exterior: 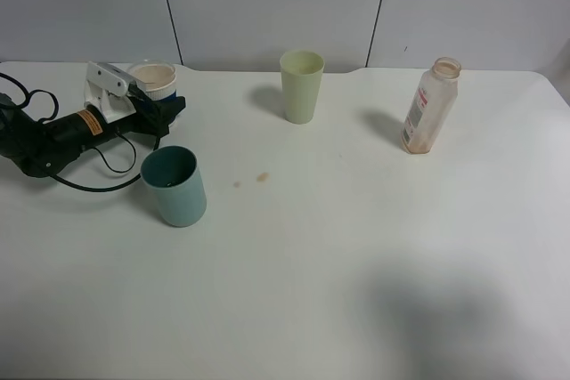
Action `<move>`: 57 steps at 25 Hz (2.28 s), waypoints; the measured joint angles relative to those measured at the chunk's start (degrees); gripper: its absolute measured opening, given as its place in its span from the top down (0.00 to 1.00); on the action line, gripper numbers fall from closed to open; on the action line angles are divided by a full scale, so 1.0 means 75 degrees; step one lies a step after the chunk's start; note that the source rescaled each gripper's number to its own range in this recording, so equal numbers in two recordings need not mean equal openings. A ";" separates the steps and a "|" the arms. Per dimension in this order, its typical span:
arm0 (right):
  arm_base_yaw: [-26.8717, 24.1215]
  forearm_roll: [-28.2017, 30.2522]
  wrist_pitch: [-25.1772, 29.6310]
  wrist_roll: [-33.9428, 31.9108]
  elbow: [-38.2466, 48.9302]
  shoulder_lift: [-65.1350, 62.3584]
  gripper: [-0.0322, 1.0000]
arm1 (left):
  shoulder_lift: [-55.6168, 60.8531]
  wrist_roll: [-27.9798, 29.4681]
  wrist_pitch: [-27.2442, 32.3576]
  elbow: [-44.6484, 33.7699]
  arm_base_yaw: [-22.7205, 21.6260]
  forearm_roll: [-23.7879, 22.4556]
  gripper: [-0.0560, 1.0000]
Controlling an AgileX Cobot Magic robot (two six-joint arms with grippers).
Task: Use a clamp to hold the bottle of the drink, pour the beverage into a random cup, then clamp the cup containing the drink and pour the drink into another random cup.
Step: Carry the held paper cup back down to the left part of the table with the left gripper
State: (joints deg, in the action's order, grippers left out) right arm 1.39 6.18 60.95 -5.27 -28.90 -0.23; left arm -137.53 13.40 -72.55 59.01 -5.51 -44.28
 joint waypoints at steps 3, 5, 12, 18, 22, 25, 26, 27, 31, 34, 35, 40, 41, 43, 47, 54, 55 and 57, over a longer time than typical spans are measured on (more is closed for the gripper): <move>0.0000 0.0000 0.0000 0.0000 0.0000 0.0000 0.00 | 0.0000 0.0009 0.0000 0.0000 0.0000 0.0000 0.95; 0.0000 0.0000 0.0000 0.0000 0.0000 0.0000 0.00 | 0.0000 0.0009 0.0000 0.0000 0.0000 0.0000 0.94; 0.0000 0.0000 0.0000 0.0000 0.0000 0.0000 0.00 | -0.0100 0.0318 0.0360 0.0000 0.0033 -0.0008 0.68; 0.0000 0.0000 0.0000 0.0000 0.0000 0.0000 0.00 | -0.0076 0.0549 0.0375 0.0000 0.0039 -0.0008 0.57; 0.0000 0.0000 0.0000 0.0000 0.0000 0.0000 0.00 | 0.0027 0.0907 0.0375 -0.0007 0.0039 -0.0008 0.51; 0.0000 0.0000 0.0000 0.0000 0.0000 0.0000 0.00 | 0.0135 0.1117 0.0375 -0.0007 0.0039 -0.0001 0.49; 0.0000 0.0000 0.0000 0.0000 0.0000 0.0000 0.00 | 0.0150 0.1166 0.0375 -0.0007 0.0039 -0.0001 0.45; 0.0000 0.0000 0.0000 0.0000 0.0000 0.0000 0.00 | 0.0151 0.1200 0.0375 -0.0007 0.0039 -0.0001 0.40; 0.0000 0.0000 0.0000 0.0000 0.0000 0.0000 0.00 | 0.0262 0.1416 0.0384 -0.0007 0.0039 0.0004 0.29; 0.0000 0.0000 0.0000 0.0000 0.0000 0.0000 0.00 | 0.0394 0.1515 0.0384 -0.0014 0.0039 -0.0004 0.27; 0.0000 0.0000 0.0000 0.0000 0.0000 0.0000 0.00 | 0.0477 0.1529 0.0384 -0.0014 0.0039 -0.0004 0.27; 0.0000 0.0000 0.0000 0.0000 0.0000 0.0000 0.00 | 0.0760 0.1838 0.0384 -0.0014 0.0039 -0.0004 0.27; 0.0000 0.0000 0.0000 0.0000 0.0000 0.0000 0.00 | 0.0777 0.1901 0.0377 -0.0014 0.0039 -0.0004 0.27; 0.0000 0.0000 0.0000 0.0000 0.0000 0.0000 0.00 | 0.0806 0.1977 0.0377 -0.0014 0.0039 -0.0011 0.27; 0.0000 0.0000 0.0000 0.0000 0.0000 0.0000 0.00 | 0.0866 0.2026 0.0377 -0.0035 0.0039 -0.0003 0.27; 0.0000 0.0000 0.0000 0.0000 0.0000 0.0000 0.00 | 0.1028 0.2107 0.0377 -0.0171 0.0039 -0.0003 0.27; 0.0000 0.0000 0.0000 0.0000 0.0000 0.0000 0.00 | 0.1048 0.2107 0.0377 -0.0179 0.0031 -0.0003 0.27; 0.0000 0.0000 0.0000 0.0000 0.0000 0.0000 0.00 | 0.1071 0.2107 0.0377 -0.0182 0.0000 -0.0010 0.27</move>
State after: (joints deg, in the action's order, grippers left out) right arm 1.39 6.18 60.95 -5.27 -28.90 -0.23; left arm -129.50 29.20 -69.72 57.64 -5.51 -44.35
